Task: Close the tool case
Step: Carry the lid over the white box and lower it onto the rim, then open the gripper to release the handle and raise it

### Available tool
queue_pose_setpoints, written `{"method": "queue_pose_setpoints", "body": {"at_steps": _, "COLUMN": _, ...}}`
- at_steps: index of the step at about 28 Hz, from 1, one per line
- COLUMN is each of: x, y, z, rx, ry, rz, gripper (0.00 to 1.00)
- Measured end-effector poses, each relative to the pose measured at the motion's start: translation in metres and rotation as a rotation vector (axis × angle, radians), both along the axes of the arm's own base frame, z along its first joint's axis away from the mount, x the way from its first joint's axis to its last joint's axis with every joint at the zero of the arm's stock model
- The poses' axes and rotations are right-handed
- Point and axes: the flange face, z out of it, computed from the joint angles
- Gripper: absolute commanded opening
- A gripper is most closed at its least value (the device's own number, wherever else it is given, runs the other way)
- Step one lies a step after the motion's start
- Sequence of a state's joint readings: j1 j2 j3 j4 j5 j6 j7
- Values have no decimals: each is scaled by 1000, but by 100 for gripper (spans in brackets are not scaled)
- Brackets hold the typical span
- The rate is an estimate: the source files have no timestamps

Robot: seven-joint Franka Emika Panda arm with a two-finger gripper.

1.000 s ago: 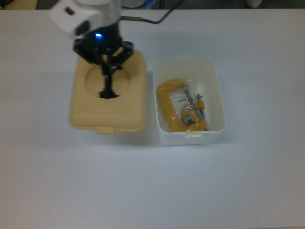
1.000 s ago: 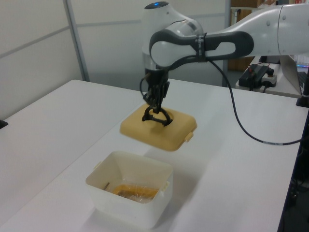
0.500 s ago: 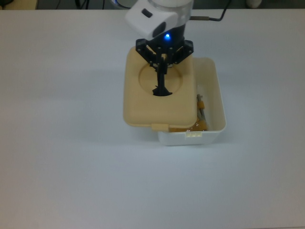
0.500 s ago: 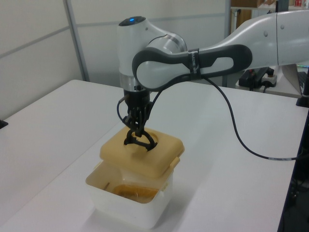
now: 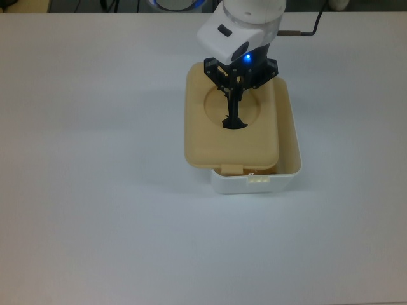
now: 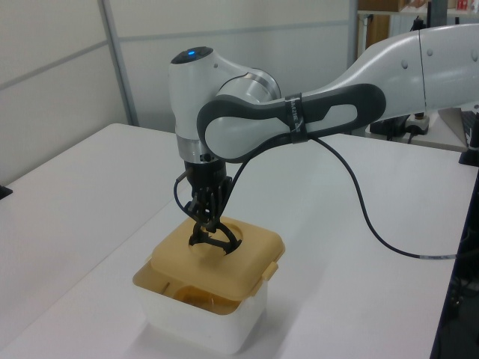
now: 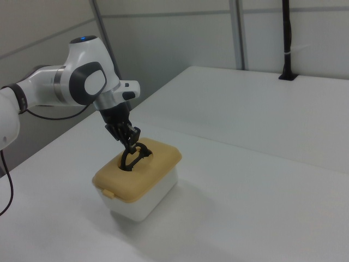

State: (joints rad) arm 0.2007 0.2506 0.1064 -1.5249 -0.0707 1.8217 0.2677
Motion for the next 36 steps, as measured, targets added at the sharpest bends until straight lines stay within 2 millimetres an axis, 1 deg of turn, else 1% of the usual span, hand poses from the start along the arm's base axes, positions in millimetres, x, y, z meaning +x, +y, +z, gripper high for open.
{"method": "queue_pose_setpoints", "body": {"at_steps": 10, "x": -1, "y": 24, "z": -4, "rx": 10, "ry": -25, "rz": 37, "gripper": 0}}
{"method": "queue_pose_setpoints", "body": {"at_steps": 17, "x": 2, "y": 30, "z": -9, "rx": 16, "ry": -37, "rz": 45, "gripper": 0}}
{"method": "queue_pose_setpoints", "body": {"at_steps": 18, "x": 2, "y": 30, "z": -10, "rx": 17, "ry": -38, "rz": 46, "gripper": 2}}
{"method": "queue_pose_setpoints", "body": {"at_steps": 19, "x": 2, "y": 30, "z": -10, "rx": 17, "ry": -39, "rz": 46, "gripper": 15}}
{"method": "queue_pose_setpoints", "body": {"at_steps": 20, "x": 2, "y": 30, "z": -10, "rx": 17, "ry": -39, "rz": 46, "gripper": 43}}
{"method": "queue_pose_setpoints", "body": {"at_steps": 21, "x": 2, "y": 31, "z": -10, "rx": 17, "ry": -38, "rz": 46, "gripper": 85}}
{"method": "queue_pose_setpoints", "body": {"at_steps": 22, "x": 2, "y": 31, "z": -10, "rx": 17, "ry": -38, "rz": 46, "gripper": 100}}
{"method": "queue_pose_setpoints", "body": {"at_steps": 30, "x": 4, "y": 38, "z": -22, "rx": 14, "ry": -27, "rz": 57, "gripper": 100}}
{"method": "queue_pose_setpoints", "body": {"at_steps": 36, "x": 6, "y": 36, "z": -20, "rx": 15, "ry": -32, "rz": 51, "gripper": 100}}
